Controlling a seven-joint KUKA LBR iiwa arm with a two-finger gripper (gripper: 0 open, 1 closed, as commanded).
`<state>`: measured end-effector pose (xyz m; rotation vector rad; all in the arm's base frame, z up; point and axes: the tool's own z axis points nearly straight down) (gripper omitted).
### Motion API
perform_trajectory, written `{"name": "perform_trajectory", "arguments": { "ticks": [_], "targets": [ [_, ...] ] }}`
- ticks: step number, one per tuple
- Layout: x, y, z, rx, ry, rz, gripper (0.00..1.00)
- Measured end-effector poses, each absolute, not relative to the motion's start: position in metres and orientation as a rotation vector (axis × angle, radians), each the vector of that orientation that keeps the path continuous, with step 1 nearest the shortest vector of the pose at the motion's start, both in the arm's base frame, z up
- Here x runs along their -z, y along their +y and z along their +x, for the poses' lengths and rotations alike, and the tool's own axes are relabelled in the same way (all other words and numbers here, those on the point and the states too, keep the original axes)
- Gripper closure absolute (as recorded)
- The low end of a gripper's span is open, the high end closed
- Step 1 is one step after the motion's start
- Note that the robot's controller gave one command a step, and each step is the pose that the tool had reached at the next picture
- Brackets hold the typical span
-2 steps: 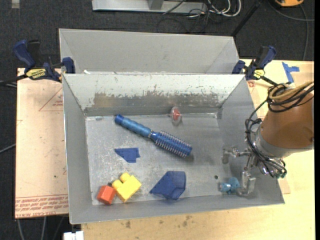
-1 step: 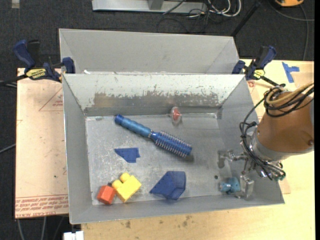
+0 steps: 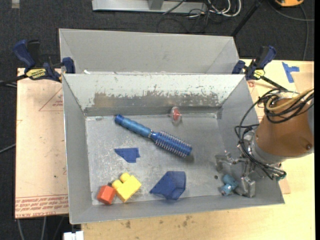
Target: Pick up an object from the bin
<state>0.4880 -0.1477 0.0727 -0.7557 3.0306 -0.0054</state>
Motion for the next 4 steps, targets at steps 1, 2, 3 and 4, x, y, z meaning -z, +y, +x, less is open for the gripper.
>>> {"name": "perform_trajectory", "arguments": {
  "ticks": [1,2,3,4],
  "targets": [
    [-0.073,-0.128,0.487,0.012,3.036,-0.717,0.00],
    [-0.070,-0.128,0.481,-0.001,3.057,-0.718,1.00],
    [-0.071,-0.127,0.481,-0.001,3.056,-0.719,1.00],
    [-0.146,-0.127,0.484,0.005,3.050,-0.714,1.00]
  ]
}}
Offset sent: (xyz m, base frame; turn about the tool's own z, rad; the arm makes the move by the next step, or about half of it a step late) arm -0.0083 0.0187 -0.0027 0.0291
